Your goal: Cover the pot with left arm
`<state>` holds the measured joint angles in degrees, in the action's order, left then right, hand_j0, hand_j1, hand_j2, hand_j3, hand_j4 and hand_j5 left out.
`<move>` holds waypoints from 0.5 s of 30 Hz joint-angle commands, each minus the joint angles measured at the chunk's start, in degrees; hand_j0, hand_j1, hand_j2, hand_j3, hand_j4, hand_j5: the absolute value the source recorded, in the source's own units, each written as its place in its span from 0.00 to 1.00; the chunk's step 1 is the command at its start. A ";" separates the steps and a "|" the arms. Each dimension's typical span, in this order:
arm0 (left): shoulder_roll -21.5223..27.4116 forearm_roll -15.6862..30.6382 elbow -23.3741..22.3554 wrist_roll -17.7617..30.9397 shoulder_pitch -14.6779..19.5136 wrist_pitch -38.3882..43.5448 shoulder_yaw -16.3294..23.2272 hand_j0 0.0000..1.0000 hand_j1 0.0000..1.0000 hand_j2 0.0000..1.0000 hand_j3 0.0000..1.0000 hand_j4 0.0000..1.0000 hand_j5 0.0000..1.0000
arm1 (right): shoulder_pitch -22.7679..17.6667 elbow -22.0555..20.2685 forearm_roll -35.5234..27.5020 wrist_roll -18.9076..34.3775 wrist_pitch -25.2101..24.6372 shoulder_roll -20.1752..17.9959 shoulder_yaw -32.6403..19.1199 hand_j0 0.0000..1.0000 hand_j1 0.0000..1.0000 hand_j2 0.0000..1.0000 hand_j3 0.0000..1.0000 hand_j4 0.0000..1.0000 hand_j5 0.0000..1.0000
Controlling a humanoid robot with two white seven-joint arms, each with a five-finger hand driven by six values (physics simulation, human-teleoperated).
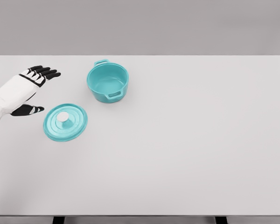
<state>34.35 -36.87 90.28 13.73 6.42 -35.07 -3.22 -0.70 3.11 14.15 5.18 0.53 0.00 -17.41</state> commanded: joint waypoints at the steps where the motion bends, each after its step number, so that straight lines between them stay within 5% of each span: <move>1: 0.01 0.40 -0.02 -0.02 0.00 0.07 0.06 1.00 1.00 1.00 1.00 1.00 1.00 | 0.00 0.05 0.00 0.01 0.00 0.00 0.00 1.00 1.00 1.00 1.00 1.00 1.00; 10: 3.52 1.01 -0.02 -0.02 1.05 0.07 -0.29 1.00 1.00 1.00 1.00 1.00 1.00 | 0.00 -0.03 0.00 0.01 0.00 0.00 0.00 1.00 1.00 1.00 1.00 1.00 1.00; 15: 13.55 1.36 4.37 1.03 1.14 0.07 2.87 1.00 1.00 1.00 1.00 1.00 1.00 | 0.00 0.05 0.00 0.01 0.00 0.00 0.00 1.00 1.00 1.00 1.00 1.00 1.00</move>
<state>44.33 -36.22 92.71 14.64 7.56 -35.07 -1.65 -0.70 3.11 14.15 5.18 0.53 0.00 -17.41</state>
